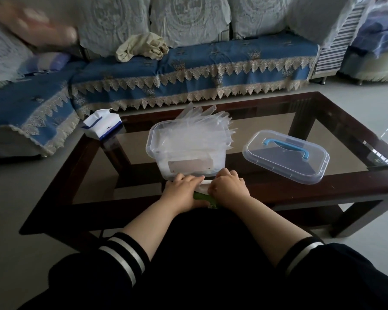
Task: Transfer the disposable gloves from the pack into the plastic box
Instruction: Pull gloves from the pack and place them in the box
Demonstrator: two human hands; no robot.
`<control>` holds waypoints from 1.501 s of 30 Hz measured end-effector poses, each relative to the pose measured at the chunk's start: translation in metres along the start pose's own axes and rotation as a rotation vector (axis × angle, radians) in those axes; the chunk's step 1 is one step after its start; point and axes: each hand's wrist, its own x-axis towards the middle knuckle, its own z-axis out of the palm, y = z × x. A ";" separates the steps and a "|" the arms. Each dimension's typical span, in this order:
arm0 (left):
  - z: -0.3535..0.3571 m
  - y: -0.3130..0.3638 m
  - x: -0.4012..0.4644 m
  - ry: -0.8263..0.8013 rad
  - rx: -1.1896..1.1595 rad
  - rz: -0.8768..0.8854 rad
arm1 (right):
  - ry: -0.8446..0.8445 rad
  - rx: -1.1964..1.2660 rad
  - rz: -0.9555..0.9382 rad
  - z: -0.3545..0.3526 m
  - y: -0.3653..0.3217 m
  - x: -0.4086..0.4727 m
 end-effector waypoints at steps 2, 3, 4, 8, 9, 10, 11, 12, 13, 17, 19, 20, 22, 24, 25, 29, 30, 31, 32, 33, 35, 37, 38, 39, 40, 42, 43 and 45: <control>0.000 0.002 0.000 0.010 -0.003 0.000 | 0.011 0.057 0.019 -0.001 0.001 0.001; 0.000 0.002 -0.001 0.020 -0.006 0.002 | 0.011 0.082 0.026 -0.002 0.001 0.002; -0.001 0.002 0.000 0.023 -0.020 0.004 | 0.011 0.110 0.035 -0.002 0.002 0.003; 0.001 0.000 0.001 -0.006 -0.198 0.005 | 0.050 0.346 0.109 -0.008 0.006 0.004; 0.001 -0.001 0.001 -0.018 -0.244 0.005 | 0.060 0.408 0.124 -0.012 0.008 0.002; 0.001 -0.002 0.001 -0.026 -0.273 0.005 | 0.070 0.458 0.130 -0.016 0.009 0.000; 0.000 -0.004 0.002 -0.033 -0.294 0.002 | 0.075 0.513 0.129 -0.021 0.011 -0.003; 0.000 -0.005 0.002 -0.042 -0.314 -0.004 | 0.077 0.584 0.125 -0.026 0.012 -0.006; 0.000 -0.005 0.003 -0.047 -0.331 -0.010 | 0.079 0.658 0.119 -0.030 0.015 -0.008; 0.002 -0.006 0.004 -0.028 -0.328 -0.016 | 0.095 0.598 0.071 -0.027 0.019 -0.008; 0.002 -0.005 0.004 -0.031 -0.328 -0.011 | 0.070 0.441 0.049 -0.020 0.018 -0.005; 0.002 -0.005 0.004 -0.030 -0.324 -0.011 | 0.060 0.384 0.036 -0.019 0.016 -0.004; 0.002 -0.006 0.005 -0.033 -0.324 -0.014 | 0.054 0.361 0.001 -0.016 0.011 -0.002; 0.002 -0.005 0.005 -0.036 -0.321 -0.004 | 0.088 0.475 -0.007 -0.015 0.004 -0.001; 0.002 -0.004 0.006 -0.028 -0.311 0.007 | 0.113 0.574 -0.001 -0.016 0.002 -0.002; 0.003 -0.003 0.009 -0.039 -0.268 0.039 | 0.161 1.042 -0.021 -0.022 0.000 -0.013; 0.003 -0.001 0.008 -0.035 -0.248 0.045 | 0.156 1.185 -0.032 -0.026 -0.002 -0.017; 0.003 0.000 0.008 -0.028 -0.214 0.059 | 0.146 1.326 -0.049 -0.031 -0.003 -0.020; 0.003 0.003 0.007 -0.029 -0.170 0.074 | 0.138 1.438 -0.072 -0.035 -0.004 -0.023; 0.005 0.003 0.007 -0.024 -0.130 0.085 | 0.131 1.523 -0.103 -0.039 -0.005 -0.026; 0.006 0.004 0.005 0.007 -0.080 0.058 | 0.112 1.677 -0.146 -0.048 -0.004 -0.032; 0.005 0.004 0.001 0.041 -0.021 0.033 | 0.114 1.790 -0.166 -0.054 -0.001 -0.036; 0.004 0.003 0.000 0.046 0.027 0.037 | 0.120 1.820 -0.179 -0.055 0.002 -0.038; 0.002 0.003 -0.002 0.051 0.074 0.054 | 0.123 1.835 -0.194 -0.057 0.004 -0.040; -0.001 0.003 -0.005 0.052 0.095 0.067 | 0.132 1.838 -0.196 -0.057 0.006 -0.041; -0.013 0.004 -0.011 0.165 -0.044 0.061 | 0.153 1.841 -0.183 -0.058 0.008 -0.043; -0.021 0.005 -0.018 0.265 -0.203 0.031 | 0.163 1.853 -0.171 -0.059 0.008 -0.044; -0.035 0.009 -0.030 0.484 -0.585 0.027 | 0.180 1.877 -0.162 -0.060 0.011 -0.044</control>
